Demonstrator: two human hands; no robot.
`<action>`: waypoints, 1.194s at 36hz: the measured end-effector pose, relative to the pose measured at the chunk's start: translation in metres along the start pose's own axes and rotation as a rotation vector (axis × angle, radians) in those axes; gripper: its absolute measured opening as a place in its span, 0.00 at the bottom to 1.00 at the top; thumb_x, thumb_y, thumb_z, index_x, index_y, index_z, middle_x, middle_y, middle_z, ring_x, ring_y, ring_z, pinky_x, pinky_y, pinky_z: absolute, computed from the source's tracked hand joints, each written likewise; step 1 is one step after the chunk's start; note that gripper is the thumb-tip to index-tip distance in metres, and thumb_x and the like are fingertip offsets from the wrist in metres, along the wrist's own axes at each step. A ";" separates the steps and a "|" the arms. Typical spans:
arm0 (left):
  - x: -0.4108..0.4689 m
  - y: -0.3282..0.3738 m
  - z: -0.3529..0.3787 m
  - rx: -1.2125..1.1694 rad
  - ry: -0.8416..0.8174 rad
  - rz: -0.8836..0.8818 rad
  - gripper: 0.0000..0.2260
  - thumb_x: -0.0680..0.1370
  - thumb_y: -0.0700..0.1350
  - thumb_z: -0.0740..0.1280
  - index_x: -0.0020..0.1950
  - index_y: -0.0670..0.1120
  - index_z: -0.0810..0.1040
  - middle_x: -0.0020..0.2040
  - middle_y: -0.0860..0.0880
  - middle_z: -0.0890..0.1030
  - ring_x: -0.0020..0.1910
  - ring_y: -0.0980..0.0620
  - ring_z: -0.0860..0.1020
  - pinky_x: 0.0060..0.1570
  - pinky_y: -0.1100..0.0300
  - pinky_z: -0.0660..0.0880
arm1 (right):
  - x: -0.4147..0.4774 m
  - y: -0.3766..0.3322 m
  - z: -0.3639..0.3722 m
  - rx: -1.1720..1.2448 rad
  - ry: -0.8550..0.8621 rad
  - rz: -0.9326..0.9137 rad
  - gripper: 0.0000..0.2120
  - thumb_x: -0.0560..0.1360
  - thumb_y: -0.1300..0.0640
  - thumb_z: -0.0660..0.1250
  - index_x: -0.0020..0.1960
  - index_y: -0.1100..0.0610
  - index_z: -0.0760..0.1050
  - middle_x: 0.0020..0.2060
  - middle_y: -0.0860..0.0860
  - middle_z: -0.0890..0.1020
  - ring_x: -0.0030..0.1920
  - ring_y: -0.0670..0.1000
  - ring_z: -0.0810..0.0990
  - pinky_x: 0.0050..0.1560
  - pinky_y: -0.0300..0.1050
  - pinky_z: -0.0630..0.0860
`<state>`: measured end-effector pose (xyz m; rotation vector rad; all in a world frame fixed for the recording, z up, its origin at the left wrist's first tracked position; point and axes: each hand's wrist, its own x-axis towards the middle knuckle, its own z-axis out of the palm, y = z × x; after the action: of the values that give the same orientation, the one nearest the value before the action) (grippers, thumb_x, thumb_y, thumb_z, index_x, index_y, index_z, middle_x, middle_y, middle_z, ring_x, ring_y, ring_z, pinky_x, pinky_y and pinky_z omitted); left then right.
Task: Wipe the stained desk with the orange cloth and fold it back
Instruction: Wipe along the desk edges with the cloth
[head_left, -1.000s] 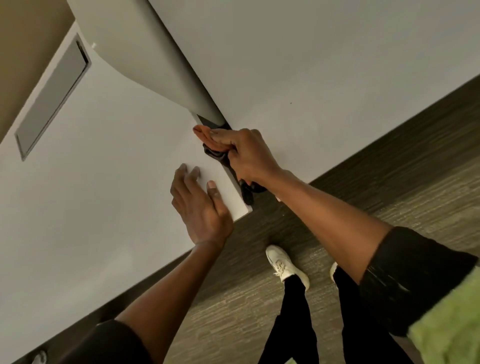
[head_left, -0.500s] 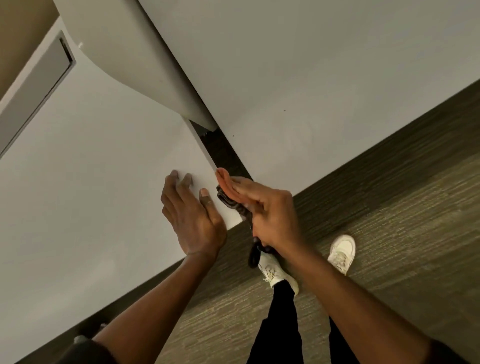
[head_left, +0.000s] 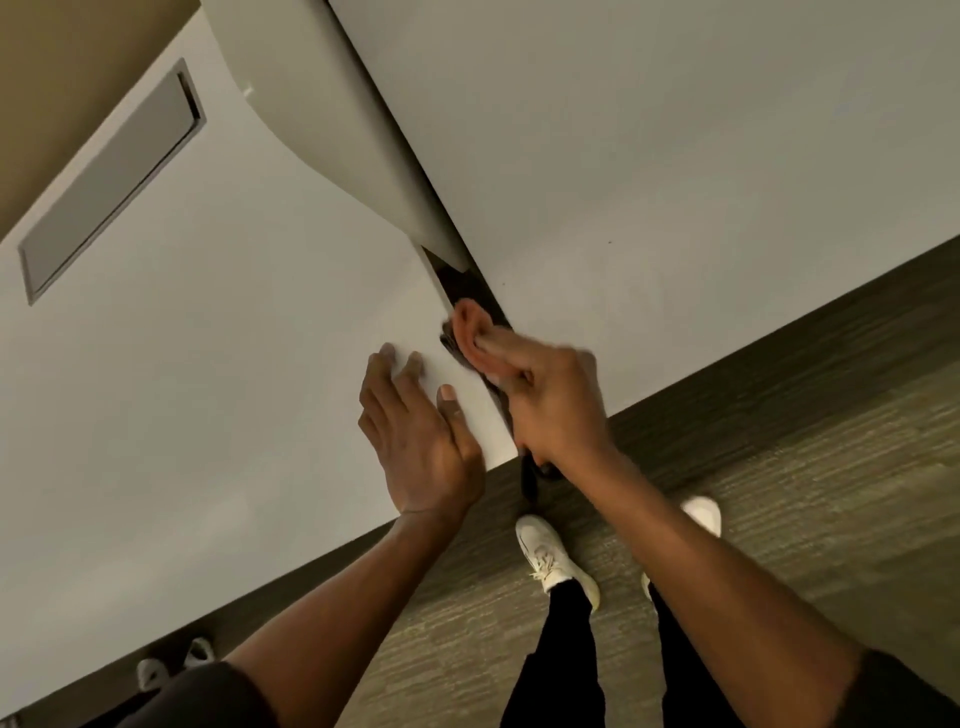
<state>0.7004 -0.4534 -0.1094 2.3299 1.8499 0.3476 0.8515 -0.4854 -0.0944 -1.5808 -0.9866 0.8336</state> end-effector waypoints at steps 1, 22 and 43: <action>0.000 0.000 0.000 0.000 -0.005 -0.001 0.21 0.86 0.50 0.58 0.78 0.43 0.69 0.83 0.41 0.64 0.84 0.40 0.62 0.80 0.38 0.64 | -0.017 0.002 -0.006 0.010 -0.012 0.026 0.19 0.78 0.63 0.72 0.68 0.52 0.80 0.61 0.42 0.84 0.57 0.45 0.87 0.58 0.35 0.82; 0.001 0.000 -0.003 0.024 -0.028 -0.017 0.20 0.86 0.49 0.61 0.75 0.42 0.70 0.82 0.40 0.67 0.82 0.39 0.64 0.79 0.40 0.64 | 0.090 -0.010 0.028 -0.329 -0.044 -0.170 0.18 0.77 0.66 0.70 0.65 0.56 0.83 0.53 0.55 0.89 0.50 0.60 0.88 0.56 0.55 0.84; 0.001 0.008 -0.019 -0.039 -0.075 -0.048 0.21 0.89 0.48 0.57 0.78 0.38 0.70 0.83 0.37 0.67 0.83 0.35 0.64 0.79 0.38 0.64 | -0.087 -0.040 -0.046 -0.423 -0.121 -0.051 0.26 0.75 0.71 0.71 0.70 0.54 0.80 0.60 0.53 0.87 0.53 0.53 0.89 0.55 0.52 0.87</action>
<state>0.7029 -0.4550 -0.0894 2.2376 1.8439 0.2844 0.8487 -0.5782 -0.0431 -1.8660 -1.3514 0.7220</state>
